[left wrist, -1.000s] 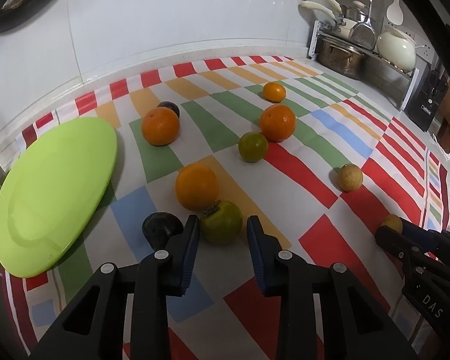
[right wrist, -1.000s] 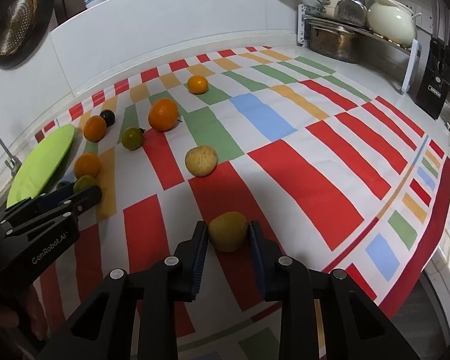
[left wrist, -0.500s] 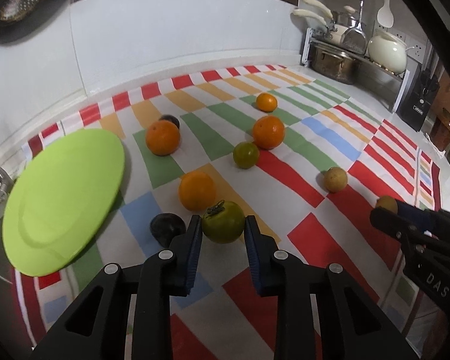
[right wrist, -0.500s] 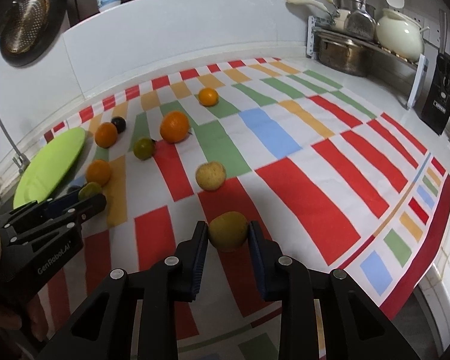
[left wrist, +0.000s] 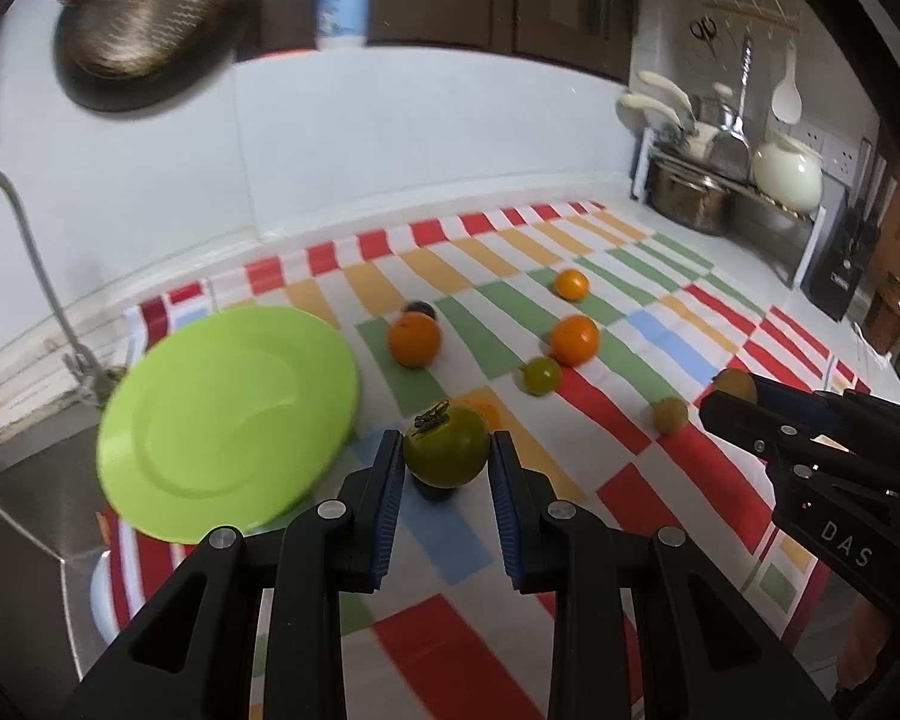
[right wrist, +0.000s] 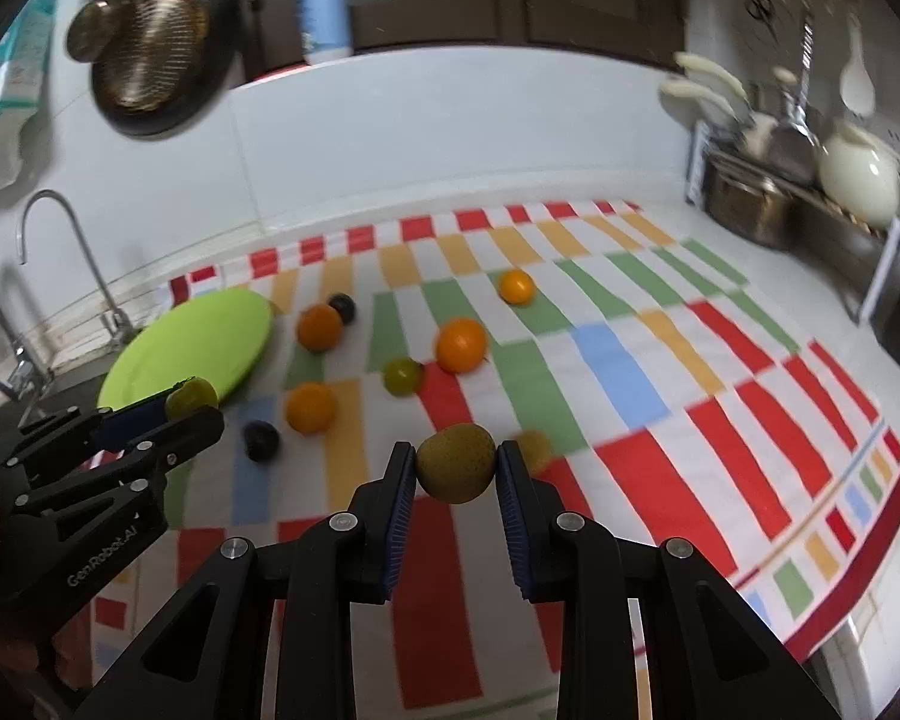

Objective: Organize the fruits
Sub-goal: 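Carry both fruits over the green plate and open both tools to release them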

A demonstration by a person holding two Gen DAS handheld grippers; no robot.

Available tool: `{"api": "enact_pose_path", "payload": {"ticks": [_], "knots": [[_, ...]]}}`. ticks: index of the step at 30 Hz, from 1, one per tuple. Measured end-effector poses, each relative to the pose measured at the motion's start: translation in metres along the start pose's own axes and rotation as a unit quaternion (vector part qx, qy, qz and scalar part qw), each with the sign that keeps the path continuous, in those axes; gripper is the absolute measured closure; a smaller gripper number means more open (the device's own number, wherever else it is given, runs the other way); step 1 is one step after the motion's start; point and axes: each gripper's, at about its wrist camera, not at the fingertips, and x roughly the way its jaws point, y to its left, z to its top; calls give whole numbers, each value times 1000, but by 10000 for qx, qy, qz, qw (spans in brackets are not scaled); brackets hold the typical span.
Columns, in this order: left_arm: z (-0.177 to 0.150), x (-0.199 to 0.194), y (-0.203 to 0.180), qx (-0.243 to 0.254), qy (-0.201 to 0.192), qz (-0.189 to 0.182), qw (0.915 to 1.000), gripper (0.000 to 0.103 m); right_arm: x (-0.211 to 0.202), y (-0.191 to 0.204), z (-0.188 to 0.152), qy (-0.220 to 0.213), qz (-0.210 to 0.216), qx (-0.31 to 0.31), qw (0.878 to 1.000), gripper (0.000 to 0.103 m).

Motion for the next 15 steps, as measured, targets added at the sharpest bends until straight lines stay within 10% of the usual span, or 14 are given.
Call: {"api": "enact_pose_path", "payload": {"ticks": [15], "knots": [[4, -35, 59, -220, -301, 734, 9966, 74, 17, 75, 37, -171, 1227, -720, 9897, 74]]}}
